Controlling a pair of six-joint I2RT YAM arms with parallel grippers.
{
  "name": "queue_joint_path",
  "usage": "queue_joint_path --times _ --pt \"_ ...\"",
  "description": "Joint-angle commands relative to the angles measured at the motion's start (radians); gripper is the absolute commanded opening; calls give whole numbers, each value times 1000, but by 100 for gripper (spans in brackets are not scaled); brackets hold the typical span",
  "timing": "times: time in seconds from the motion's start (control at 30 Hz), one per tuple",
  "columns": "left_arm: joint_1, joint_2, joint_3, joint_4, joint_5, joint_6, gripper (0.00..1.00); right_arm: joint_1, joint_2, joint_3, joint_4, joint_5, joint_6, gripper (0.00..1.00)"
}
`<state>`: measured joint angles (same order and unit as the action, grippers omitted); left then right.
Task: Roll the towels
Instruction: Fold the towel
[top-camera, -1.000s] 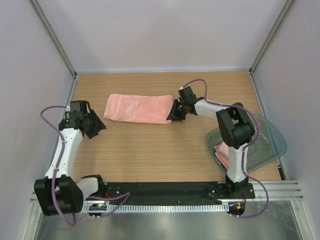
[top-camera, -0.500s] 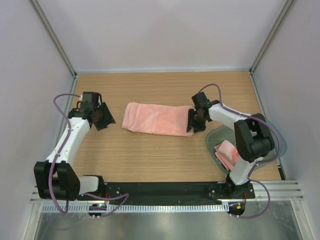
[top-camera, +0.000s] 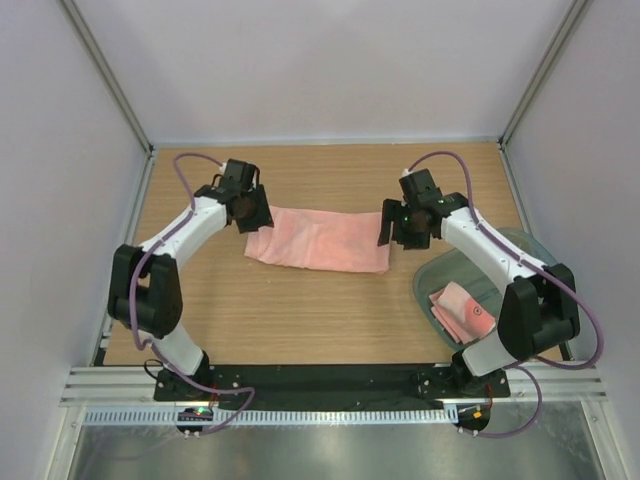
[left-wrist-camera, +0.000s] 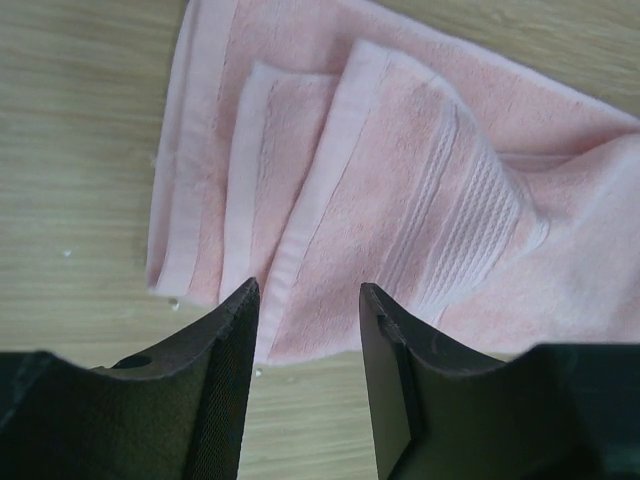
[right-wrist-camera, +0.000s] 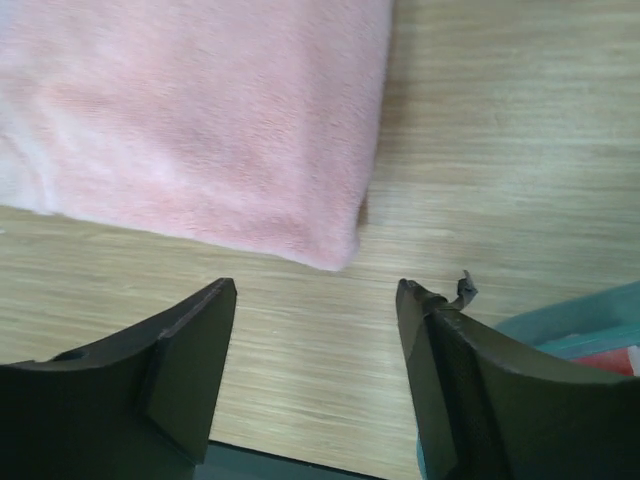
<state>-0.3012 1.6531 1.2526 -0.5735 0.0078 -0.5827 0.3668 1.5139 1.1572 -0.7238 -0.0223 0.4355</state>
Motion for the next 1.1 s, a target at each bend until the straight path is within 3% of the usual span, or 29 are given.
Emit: queue_joint_path --times 0.0,0.13,0.23,0.43,0.8,1.07 --pt "1 92 116 58 -14 32 47 3 -40 35 40 -105 -9 67" --pt "1 212 218 21 29 64 49 4 6 24 110 -252 6 30" --pt "1 261 255 26 14 70 52 4 48 -2 173 -288 14 20" --pt "1 347 307 26 29 90 54 3 126 -65 224 -291 12 16" --pt "1 431 352 50 58 101 48 4 213 -165 288 -289 12 12" --pt "1 436 366 61 77 98 26 4 232 -194 303 -295 8 10"
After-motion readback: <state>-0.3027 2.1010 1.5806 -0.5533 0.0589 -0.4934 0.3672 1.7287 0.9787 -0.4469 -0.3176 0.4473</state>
